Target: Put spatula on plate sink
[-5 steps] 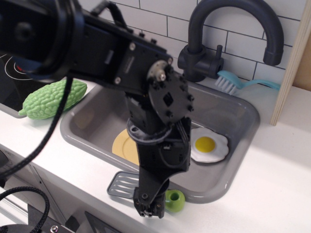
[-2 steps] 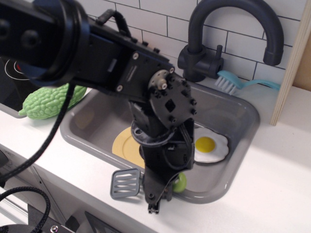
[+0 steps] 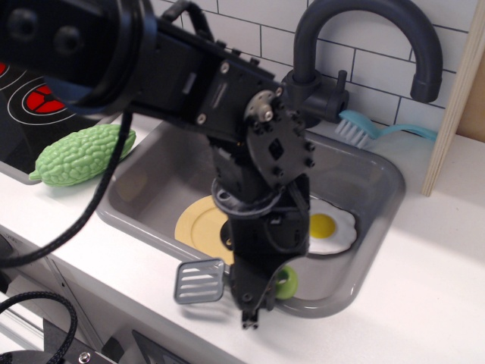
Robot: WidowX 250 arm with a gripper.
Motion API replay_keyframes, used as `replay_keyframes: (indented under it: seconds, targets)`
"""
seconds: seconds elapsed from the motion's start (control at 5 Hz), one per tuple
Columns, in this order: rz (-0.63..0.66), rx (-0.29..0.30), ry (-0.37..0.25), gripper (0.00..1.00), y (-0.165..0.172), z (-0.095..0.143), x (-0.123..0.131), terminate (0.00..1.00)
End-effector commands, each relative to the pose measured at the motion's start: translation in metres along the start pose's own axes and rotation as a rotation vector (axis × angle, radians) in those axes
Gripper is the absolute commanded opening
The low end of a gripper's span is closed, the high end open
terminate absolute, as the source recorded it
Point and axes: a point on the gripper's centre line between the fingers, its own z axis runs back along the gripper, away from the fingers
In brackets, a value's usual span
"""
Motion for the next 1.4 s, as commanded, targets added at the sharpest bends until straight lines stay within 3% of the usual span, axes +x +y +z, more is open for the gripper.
replay_keyframes:
  seconds: [0.0, 0.2, 0.4, 0.8, 1.2]
  targets:
    - [0.221, 0.039, -0.087, 0.0, 0.054, 0.018, 0.025, 0.0]
    - [0.388, 0.032, -0.106, 0.0, 0.071, 0.016, 0.027, 0.0]
    - [0.452, 0.045, -0.095, 0.0, 0.086, 0.006, 0.021, 0.0]
    - [0.553, 0.058, -0.066, 0.0, 0.111, -0.018, 0.001, 0.0]
    - [0.562, 0.11, -0.073, 0.0, 0.125, -0.036, -0.014, 0.0]
